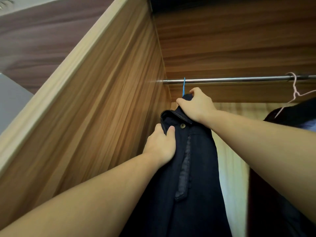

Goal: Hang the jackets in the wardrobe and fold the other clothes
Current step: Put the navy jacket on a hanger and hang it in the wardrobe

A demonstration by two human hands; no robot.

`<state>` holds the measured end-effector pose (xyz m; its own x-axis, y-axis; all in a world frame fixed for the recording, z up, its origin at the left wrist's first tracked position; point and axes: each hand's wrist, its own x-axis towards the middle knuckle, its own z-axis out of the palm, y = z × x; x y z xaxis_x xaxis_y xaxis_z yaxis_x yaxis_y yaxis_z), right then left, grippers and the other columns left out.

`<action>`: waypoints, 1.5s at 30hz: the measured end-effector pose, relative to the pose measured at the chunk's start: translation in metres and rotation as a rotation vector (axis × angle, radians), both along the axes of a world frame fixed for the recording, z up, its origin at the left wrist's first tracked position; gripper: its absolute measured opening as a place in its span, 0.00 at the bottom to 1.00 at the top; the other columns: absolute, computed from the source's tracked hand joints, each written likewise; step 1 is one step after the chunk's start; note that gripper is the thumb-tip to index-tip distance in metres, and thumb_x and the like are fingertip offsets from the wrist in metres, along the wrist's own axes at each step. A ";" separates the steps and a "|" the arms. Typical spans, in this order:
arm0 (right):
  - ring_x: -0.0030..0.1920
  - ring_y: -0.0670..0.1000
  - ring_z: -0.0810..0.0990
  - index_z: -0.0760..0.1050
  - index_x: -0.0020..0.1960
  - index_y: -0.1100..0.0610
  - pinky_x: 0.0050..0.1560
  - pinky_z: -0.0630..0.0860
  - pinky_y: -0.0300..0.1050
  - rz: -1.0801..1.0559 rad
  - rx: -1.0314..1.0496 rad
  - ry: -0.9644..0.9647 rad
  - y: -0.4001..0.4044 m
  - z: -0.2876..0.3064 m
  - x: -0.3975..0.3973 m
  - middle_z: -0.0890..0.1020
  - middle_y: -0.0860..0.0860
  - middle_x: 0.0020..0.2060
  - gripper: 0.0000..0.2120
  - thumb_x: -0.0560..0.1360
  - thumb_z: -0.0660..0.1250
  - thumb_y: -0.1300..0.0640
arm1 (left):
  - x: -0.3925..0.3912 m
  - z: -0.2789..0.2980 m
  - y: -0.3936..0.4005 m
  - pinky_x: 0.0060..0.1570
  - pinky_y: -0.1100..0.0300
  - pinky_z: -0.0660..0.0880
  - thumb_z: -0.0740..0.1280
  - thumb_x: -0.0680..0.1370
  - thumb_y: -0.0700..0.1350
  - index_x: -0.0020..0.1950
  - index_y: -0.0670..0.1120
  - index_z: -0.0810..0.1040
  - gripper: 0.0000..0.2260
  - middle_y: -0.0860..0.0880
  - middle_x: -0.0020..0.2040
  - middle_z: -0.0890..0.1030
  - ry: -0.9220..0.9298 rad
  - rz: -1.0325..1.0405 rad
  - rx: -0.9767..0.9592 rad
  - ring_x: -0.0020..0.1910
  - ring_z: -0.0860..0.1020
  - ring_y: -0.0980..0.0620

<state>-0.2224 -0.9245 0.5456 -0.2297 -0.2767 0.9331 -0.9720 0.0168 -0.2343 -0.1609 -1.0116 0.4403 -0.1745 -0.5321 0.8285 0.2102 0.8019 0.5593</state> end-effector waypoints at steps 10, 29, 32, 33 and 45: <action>0.56 0.46 0.78 0.60 0.73 0.44 0.54 0.77 0.46 0.403 -0.019 -0.091 0.028 -0.104 -0.032 0.77 0.42 0.61 0.35 0.70 0.65 0.34 | 0.003 -0.051 0.037 0.56 0.60 0.69 0.61 0.80 0.54 0.76 0.57 0.54 0.27 0.56 0.67 0.73 0.095 0.106 -0.129 0.62 0.74 0.56; 0.61 0.55 0.75 0.54 0.77 0.53 0.55 0.69 0.42 -0.113 0.287 -0.499 0.155 -0.287 0.014 0.74 0.52 0.60 0.39 0.74 0.68 0.43 | 0.072 -0.207 0.090 0.71 0.44 0.64 0.68 0.76 0.49 0.79 0.58 0.45 0.40 0.51 0.77 0.57 -0.324 -0.076 0.075 0.73 0.63 0.46; 0.61 0.55 0.76 0.58 0.76 0.53 0.59 0.71 0.42 -0.238 0.375 -0.540 0.182 -0.307 0.031 0.72 0.56 0.65 0.36 0.74 0.70 0.46 | 0.092 -0.235 0.100 0.72 0.46 0.62 0.68 0.76 0.49 0.79 0.58 0.45 0.39 0.51 0.78 0.54 -0.423 -0.056 0.026 0.75 0.59 0.47; 0.58 0.53 0.77 0.60 0.75 0.53 0.58 0.72 0.42 -0.269 0.434 -0.545 0.193 -0.310 0.038 0.73 0.55 0.65 0.35 0.74 0.70 0.47 | 0.097 -0.241 0.107 0.72 0.47 0.62 0.67 0.76 0.49 0.79 0.57 0.47 0.38 0.52 0.77 0.53 -0.428 -0.061 0.008 0.75 0.57 0.47; 0.59 0.50 0.76 0.60 0.73 0.48 0.62 0.71 0.44 -0.639 0.738 -0.367 0.402 -0.345 0.090 0.69 0.48 0.62 0.30 0.75 0.65 0.44 | 0.092 -0.271 0.262 0.60 0.57 0.71 0.65 0.77 0.48 0.62 0.56 0.76 0.13 0.60 0.60 0.73 -0.499 -0.314 -0.342 0.57 0.71 0.55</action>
<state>-0.1322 -0.5230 0.2009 -0.7697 -0.4765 0.4249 -0.6024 0.7625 -0.2360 -0.0691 -0.7495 0.1690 -0.6825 -0.1161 0.7216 0.2447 0.8940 0.3753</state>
